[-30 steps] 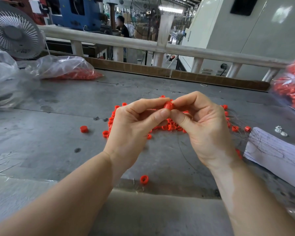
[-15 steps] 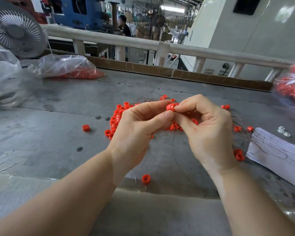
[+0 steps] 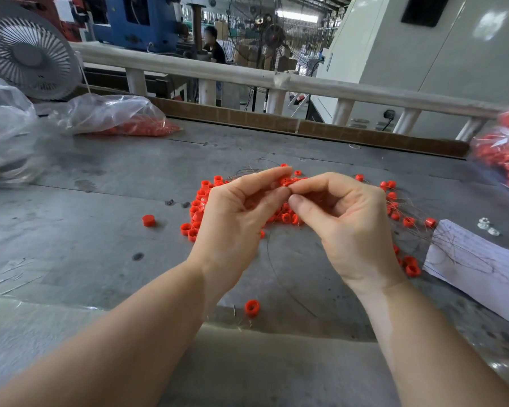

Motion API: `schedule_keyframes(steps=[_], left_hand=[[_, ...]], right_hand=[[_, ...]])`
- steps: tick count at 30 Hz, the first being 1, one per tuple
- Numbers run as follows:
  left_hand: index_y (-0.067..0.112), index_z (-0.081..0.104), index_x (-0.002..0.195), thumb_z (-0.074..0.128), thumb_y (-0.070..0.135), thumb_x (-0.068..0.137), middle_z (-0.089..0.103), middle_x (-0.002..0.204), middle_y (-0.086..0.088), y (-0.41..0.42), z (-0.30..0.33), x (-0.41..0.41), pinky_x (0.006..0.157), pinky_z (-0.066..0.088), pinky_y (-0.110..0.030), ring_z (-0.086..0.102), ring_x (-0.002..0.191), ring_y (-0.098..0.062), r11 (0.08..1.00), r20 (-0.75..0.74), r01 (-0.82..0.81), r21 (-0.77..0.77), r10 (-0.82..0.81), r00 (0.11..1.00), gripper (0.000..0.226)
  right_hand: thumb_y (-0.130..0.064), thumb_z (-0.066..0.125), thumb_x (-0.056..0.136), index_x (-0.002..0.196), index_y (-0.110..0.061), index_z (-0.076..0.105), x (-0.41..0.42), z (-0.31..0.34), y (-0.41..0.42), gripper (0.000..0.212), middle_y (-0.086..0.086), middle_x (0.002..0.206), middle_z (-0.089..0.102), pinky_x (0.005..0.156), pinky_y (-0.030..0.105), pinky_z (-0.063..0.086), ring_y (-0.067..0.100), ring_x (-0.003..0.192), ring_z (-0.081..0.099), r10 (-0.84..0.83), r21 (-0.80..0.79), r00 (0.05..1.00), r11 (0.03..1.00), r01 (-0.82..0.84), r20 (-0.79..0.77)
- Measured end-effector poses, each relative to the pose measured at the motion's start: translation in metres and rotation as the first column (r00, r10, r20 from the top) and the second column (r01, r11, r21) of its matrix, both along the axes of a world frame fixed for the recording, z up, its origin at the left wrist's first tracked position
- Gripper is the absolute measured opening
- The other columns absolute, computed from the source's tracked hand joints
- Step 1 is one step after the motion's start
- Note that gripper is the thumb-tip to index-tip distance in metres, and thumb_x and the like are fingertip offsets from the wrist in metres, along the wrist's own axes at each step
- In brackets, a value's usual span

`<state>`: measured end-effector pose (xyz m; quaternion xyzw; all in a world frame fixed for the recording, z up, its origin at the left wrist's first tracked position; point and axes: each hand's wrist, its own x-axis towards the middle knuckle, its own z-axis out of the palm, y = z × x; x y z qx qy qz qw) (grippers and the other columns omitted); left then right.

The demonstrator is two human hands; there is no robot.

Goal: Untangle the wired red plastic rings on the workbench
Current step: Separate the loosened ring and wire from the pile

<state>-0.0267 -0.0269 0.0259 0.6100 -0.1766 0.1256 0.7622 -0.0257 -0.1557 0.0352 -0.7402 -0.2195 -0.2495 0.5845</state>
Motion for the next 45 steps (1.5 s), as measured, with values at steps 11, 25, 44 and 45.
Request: schedule_keyframes(steps=[11,25,44,45], left_hand=[[0.011,0.063,0.115,0.061,-0.003,0.084,0.068,0.096,-0.006,-0.0008,0.0020,-0.0015,0.088,0.049,-0.020,0.064,0.093,-0.010,0.978,0.126,-0.110,0.176,0.088,0.988,0.035],[0.030,0.056,0.097,0.071,0.015,0.075,0.071,0.080,0.000,0.0027,-0.0008,0.0023,0.070,0.050,-0.019,0.065,0.074,-0.009,0.985,0.175,-0.101,0.140,0.076,0.982,0.030],[0.031,0.049,0.086,0.069,0.009,0.074,0.064,0.076,0.005,0.0047,0.0006,0.0027,0.072,0.051,-0.022,0.063,0.074,-0.007,0.943,0.335,-0.208,0.258,0.114,0.935,0.032],[0.029,0.051,0.086,0.072,0.011,0.073,0.066,0.074,0.005,0.0037,0.0010,0.0025,0.071,0.052,-0.022,0.064,0.074,-0.007,0.963,0.293,-0.171,0.210,0.105,0.950,0.031]], right_hand=[[-0.021,0.069,0.071,0.086,-0.017,0.071,0.0026,0.0017,-0.0045,0.016,0.001,0.080,0.073,0.061,0.018,0.049,0.012,0.072,0.065,0.121,0.235,0.975,0.969,-0.076,-0.184],[-0.021,0.070,0.066,0.077,-0.022,0.077,0.0045,0.0021,-0.0083,0.013,-0.001,0.078,0.073,0.066,0.017,0.051,0.010,0.075,0.067,0.284,0.315,0.927,0.928,-0.200,-0.246],[-0.016,0.069,0.063,0.067,-0.018,0.075,0.0022,0.0030,-0.0077,0.008,-0.002,0.071,0.070,0.062,0.018,0.053,0.010,0.070,0.067,0.330,0.370,0.912,0.901,-0.228,-0.243],[-0.016,0.070,0.064,0.068,-0.019,0.075,0.0019,0.0028,-0.0071,0.007,-0.003,0.072,0.071,0.063,0.019,0.053,0.009,0.071,0.067,0.330,0.374,0.916,0.898,-0.231,-0.227]])
